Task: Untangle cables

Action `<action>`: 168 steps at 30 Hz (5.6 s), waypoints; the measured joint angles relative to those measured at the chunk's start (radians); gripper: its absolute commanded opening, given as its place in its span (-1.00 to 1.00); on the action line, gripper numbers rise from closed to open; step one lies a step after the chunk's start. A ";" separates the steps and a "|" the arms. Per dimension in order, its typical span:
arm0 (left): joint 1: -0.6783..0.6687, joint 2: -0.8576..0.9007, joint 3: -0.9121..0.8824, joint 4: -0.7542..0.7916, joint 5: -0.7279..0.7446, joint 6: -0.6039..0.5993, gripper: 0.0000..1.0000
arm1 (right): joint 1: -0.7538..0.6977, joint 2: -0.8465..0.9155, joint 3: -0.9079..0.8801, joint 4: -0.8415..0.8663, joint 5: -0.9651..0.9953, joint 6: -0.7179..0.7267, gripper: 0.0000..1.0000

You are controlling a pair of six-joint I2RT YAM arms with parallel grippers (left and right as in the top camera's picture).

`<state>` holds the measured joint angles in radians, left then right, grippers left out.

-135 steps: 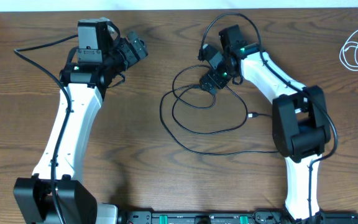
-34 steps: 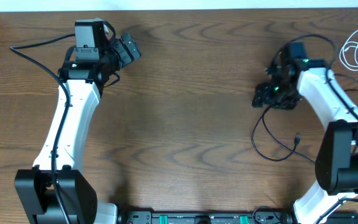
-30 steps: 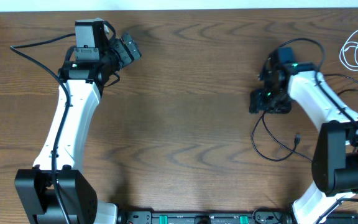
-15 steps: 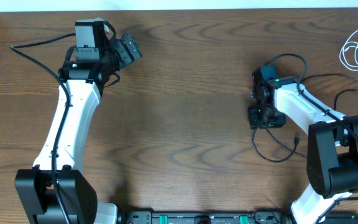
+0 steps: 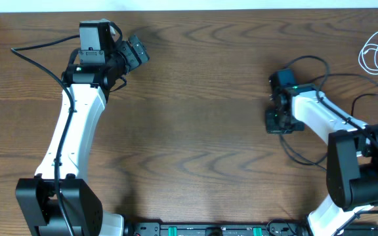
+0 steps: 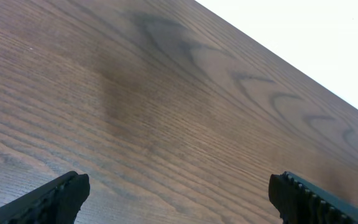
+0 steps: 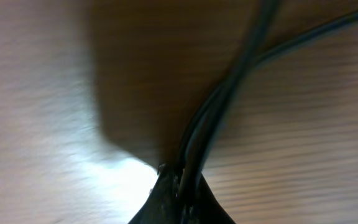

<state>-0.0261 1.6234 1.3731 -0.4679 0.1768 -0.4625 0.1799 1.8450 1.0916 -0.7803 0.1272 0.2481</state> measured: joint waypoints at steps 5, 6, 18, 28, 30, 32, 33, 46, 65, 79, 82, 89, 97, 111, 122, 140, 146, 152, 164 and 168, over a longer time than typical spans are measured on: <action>0.000 0.000 0.000 0.000 0.000 0.000 0.94 | -0.124 0.005 0.104 -0.033 0.071 0.020 -0.98; 0.000 0.000 0.000 0.000 0.000 0.000 0.94 | -0.155 0.005 0.144 -0.042 0.077 0.023 -0.98; -0.001 0.000 0.000 0.025 0.000 0.000 0.94 | -0.500 0.006 0.365 0.014 0.117 0.033 -0.98; -0.003 0.000 0.000 0.032 0.000 0.000 0.94 | -0.620 0.097 0.366 0.033 0.170 0.049 -0.68; -0.003 0.000 0.000 0.032 0.000 -0.001 0.94 | -0.619 0.099 0.366 0.034 0.169 0.056 0.16; -0.003 0.000 0.000 0.033 0.000 -0.001 0.94 | -0.619 0.099 0.366 0.034 0.158 0.055 0.79; -0.003 0.000 0.000 0.034 0.000 0.000 0.93 | -0.619 0.099 0.366 0.032 0.147 0.052 0.93; -0.003 0.000 0.000 0.017 0.000 0.000 0.95 | -0.537 0.055 0.399 -0.142 0.016 -0.035 0.99; -0.003 0.000 0.000 -0.023 0.000 0.000 0.95 | -0.166 -0.533 0.433 -0.291 -0.178 -0.169 0.98; -0.003 0.000 0.000 -0.023 0.000 -0.001 0.96 | -0.148 -0.617 0.435 -0.409 -0.177 -0.157 0.99; -0.003 0.000 0.000 -0.023 0.000 -0.001 0.96 | -0.148 -0.617 0.435 -0.356 -0.173 -0.158 0.99; -0.003 0.000 0.000 -0.024 0.000 -0.001 0.96 | -0.139 -0.728 0.233 0.019 -0.168 -0.205 0.99; -0.004 0.000 0.000 -0.023 0.001 -0.001 0.96 | -0.139 -1.139 -0.290 0.456 -0.181 -0.216 0.98; -0.004 0.000 0.000 -0.023 0.000 -0.001 0.96 | -0.081 -1.732 -1.000 0.846 -0.158 -0.216 0.99; -0.004 0.000 0.000 -0.023 0.000 -0.001 0.96 | -0.065 -1.805 -1.085 0.710 -0.135 -0.216 0.98; -0.004 0.000 0.000 -0.023 0.000 0.000 0.96 | -0.065 -1.803 -1.085 0.710 -0.135 -0.216 0.99; -0.004 0.000 0.000 -0.023 -0.121 0.059 0.96 | -0.065 -1.803 -1.085 0.710 -0.135 -0.216 0.99; -0.004 -0.015 -0.008 -0.037 -0.188 0.081 0.96 | -0.065 -1.803 -1.085 0.710 -0.135 -0.216 0.98; -0.004 -0.616 -0.512 0.322 -0.235 0.283 0.96 | -0.065 -1.799 -1.085 0.710 -0.135 -0.216 0.98; -0.004 -0.840 -0.763 0.457 -0.220 0.369 0.96 | -0.065 -1.799 -1.085 0.710 -0.135 -0.216 0.99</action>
<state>-0.0299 0.7837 0.6102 -0.0105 -0.0433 -0.0933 0.1146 0.0456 0.0071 -0.0704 -0.0074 0.0322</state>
